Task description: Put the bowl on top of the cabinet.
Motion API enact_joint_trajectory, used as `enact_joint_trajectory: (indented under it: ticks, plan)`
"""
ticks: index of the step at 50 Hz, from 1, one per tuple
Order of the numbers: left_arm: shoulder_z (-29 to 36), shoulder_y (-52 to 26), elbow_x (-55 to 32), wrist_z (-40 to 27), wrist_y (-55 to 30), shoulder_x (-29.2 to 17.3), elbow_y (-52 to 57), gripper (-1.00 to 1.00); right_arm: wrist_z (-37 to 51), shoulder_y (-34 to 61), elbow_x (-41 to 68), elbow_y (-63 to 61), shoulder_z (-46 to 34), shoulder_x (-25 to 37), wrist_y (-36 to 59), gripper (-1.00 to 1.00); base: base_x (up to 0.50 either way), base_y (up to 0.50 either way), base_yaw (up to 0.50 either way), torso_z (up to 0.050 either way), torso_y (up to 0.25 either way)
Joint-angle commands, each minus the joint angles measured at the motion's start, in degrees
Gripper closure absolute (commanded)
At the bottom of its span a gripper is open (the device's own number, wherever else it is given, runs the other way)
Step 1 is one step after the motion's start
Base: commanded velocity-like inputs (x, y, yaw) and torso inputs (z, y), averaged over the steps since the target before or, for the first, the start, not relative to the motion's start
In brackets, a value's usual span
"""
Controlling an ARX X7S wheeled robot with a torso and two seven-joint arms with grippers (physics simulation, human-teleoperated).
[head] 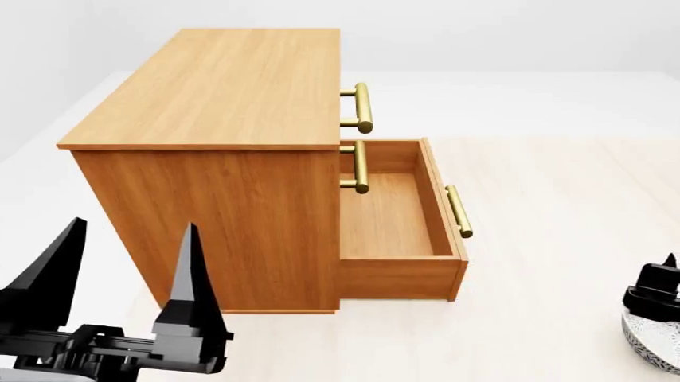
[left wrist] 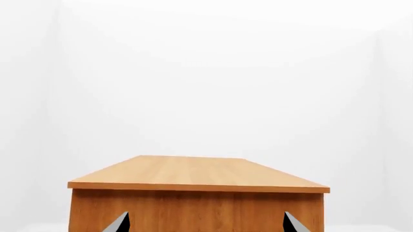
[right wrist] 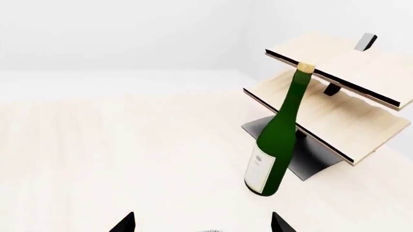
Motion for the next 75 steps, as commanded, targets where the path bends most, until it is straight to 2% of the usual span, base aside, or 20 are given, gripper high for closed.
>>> enact_joint_trajectory:
  ticks: [1,28,51,75]
  plan:
    - [0.3,-0.1,-0.1,-0.3,0.4,-0.4,-0.2,-1.0,0.5,1.8,3.3,1.7,0.9,-1.0,2.0,-1.0,0.0,0.0,0.0,0.0,0.0]
    - [0.9,-0.1,-0.5,-1.8,0.5,-1.8,0.5,-1.0,1.4,3.0,2.7,4.4,-2.3,-0.5,3.5,-1.0,0.0,0.0,0.0,0.0,0.0]
    - [1.8,-0.6,-0.2,-2.4,1.4,-2.3,-0.3,-1.0,-0.4,9.7,-0.2,11.3,-12.3,-1.7,2.5,-1.0,0.0,0.0,0.0,0.0,0.0]
    - [2.4,-0.4,-0.3,-3.2,2.0,-3.1,-0.3,-1.0,-0.4,9.9,-1.7,15.0,-14.1,-2.4,1.9,-1.0,0.0,0.0,0.0,0.0,0.0]
